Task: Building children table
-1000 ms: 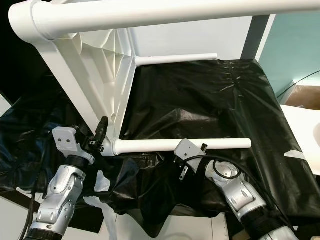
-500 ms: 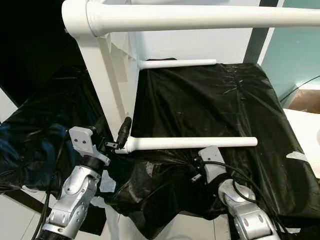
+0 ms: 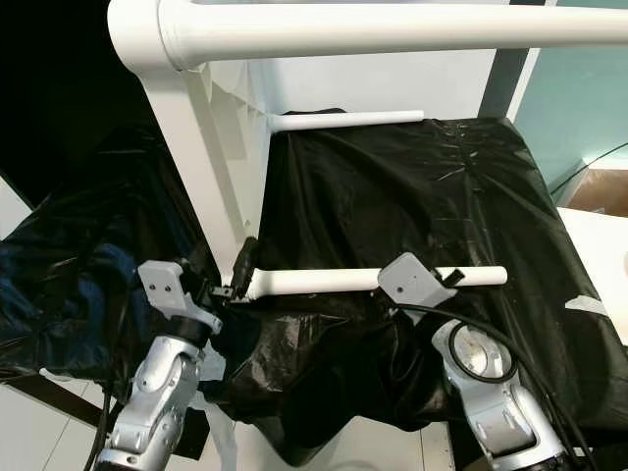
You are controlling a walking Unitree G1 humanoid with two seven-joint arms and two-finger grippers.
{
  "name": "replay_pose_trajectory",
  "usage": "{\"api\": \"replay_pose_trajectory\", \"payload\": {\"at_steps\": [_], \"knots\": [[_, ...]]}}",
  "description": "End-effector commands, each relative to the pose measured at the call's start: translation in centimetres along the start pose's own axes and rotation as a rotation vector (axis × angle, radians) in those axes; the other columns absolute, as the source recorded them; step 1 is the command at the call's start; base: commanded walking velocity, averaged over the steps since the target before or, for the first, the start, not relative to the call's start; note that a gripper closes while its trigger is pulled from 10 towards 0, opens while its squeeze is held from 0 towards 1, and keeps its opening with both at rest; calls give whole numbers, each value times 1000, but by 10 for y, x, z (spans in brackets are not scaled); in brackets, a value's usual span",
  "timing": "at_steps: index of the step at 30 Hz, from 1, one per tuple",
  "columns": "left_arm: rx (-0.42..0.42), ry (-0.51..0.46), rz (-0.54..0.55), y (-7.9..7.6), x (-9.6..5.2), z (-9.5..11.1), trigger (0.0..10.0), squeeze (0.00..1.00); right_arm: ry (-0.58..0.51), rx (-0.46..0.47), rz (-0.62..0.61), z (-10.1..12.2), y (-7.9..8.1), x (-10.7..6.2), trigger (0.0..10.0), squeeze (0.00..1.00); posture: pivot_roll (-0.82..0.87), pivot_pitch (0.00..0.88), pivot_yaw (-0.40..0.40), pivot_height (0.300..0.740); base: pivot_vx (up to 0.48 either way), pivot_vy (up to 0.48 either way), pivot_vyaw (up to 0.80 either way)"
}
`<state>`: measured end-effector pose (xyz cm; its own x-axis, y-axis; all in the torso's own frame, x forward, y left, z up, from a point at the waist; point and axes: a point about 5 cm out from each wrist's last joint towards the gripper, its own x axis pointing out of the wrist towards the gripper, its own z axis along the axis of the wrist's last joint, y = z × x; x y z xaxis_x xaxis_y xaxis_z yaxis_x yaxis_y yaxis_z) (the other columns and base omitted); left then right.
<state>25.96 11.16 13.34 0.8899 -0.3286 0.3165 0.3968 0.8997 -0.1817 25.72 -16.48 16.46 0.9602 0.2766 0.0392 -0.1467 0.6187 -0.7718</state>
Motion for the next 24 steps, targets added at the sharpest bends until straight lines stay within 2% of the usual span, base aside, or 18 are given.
{"api": "replay_pose_trajectory", "payload": {"at_steps": [1, 3, 4, 5, 7, 8, 9, 10, 11, 12, 13, 14, 15, 16, 18, 20, 22, 24], "knots": [[9, 39, -17, 3, -8, -10, 10000, 0, -78, -53, -37, 14, -6, 5, 10000, 1000, -37, 0, 81, 740, 0, 0, 0], [12, 48, -13, 4, -10, -12, 10000, 0, -100, -73, -56, 18, -9, 6, 10000, 1000, -37, 0, 81, 740, 0, 0, 0], [15, 59, -10, 6, -12, -15, 10000, 0, -128, -109, -92, 24, -14, 7, 10000, 969, -25, 0, 80, 740, 0, 0, 0], [20, 71, -10, 7, -14, -17, 10000, 0, -160, -150, -142, 29, -19, 7, 10000, 0, -25, 0, 80, 740, 0, 0, 0], [20, 71, -10, 7, -14, -17, 10000, 0, -160, -150, -142, 29, -19, 7, 10000, 0, -25, 0, 80, 740, 0, 0, 0], [25, 82, -12, 8, -16, -19, 10000, 0, -195, -194, -199, 33, -25, 5, 10000, 0, -22, 0, 81, 740, 0, 0, 0], [25, 82, -12, 8, -16, -19, 10000, 0, -195, -194, -199, 33, -25, 5, 10000, 0, -22, 0, 81, 740, 0, 0, 0], [27, 91, -11, 9, -18, -21, 10000, 0, -244, -249, -263, 40, -31, 3, 10000, 1000, -22, 0, 81, 740, 0, 0, 0], [27, 91, -11, 9, -18, -21, 10000, 0, -244, -249, -263, 40, -31, 3, 10000, 1000, -22, 0, 81, 740, 0, 0, 0], [28, 98, -11, 9, -19, -23, 10000, 0, -308, -305, -331, 50, -38, 0, 10000, 1000, -22, 0, 81, 740, 0, 0, 0], [28, 98, -11, 9, -19, -23, 10000, 0, -308, -305, -331, 50, -38, 0, 10000, 1000, -22, 0, 81, 740, 0, 0, 0], [29, 105, -13, 10, -19, -25, 10000, 0, -368, -367, -401, 59, -44, -3, 10000, 992, -26, 0, 86, 740, 0, 0, 0], [29, 105, -13, 10, -19, -25, 10000, 0, -368, -367, -401, 59, -44, -3, 10000, 992, -26, 0, 86, 740, 0, 0, 0], [31, 111, -15, 11, -20, -27, 10000, 0, -422, -424, -469, 67, -49, -6, 10000, 0, -26, 0, 86, 740, 0, 0, 0], [35, 118, -17, 12, -21, -30, 10000, 0, -477, -495, -577, 77, -57, -13, 10000, 0, -33, 0, 93, 740, 0, 0, 0], [35, 118, -17, 12, -21, -30, 10000, 0, -477, -495, -577, 77, -57, -13, 10000, 0, -33, 0, 93, 740, 0, 0, 0], [36, 126, -19, 13, -22, -32, 10000, 0, -498, -520, -653, 83, -65, -18, 10000, 0, -41, 0, 97, 740, 0, 0, 0], [37, 129, -21, 13, -23, -33, 10000, 0, -499, -524, -669, 84, -68, -18, 10000, 0, -41, 0, 97, 740, 0, 0, 0]]}}
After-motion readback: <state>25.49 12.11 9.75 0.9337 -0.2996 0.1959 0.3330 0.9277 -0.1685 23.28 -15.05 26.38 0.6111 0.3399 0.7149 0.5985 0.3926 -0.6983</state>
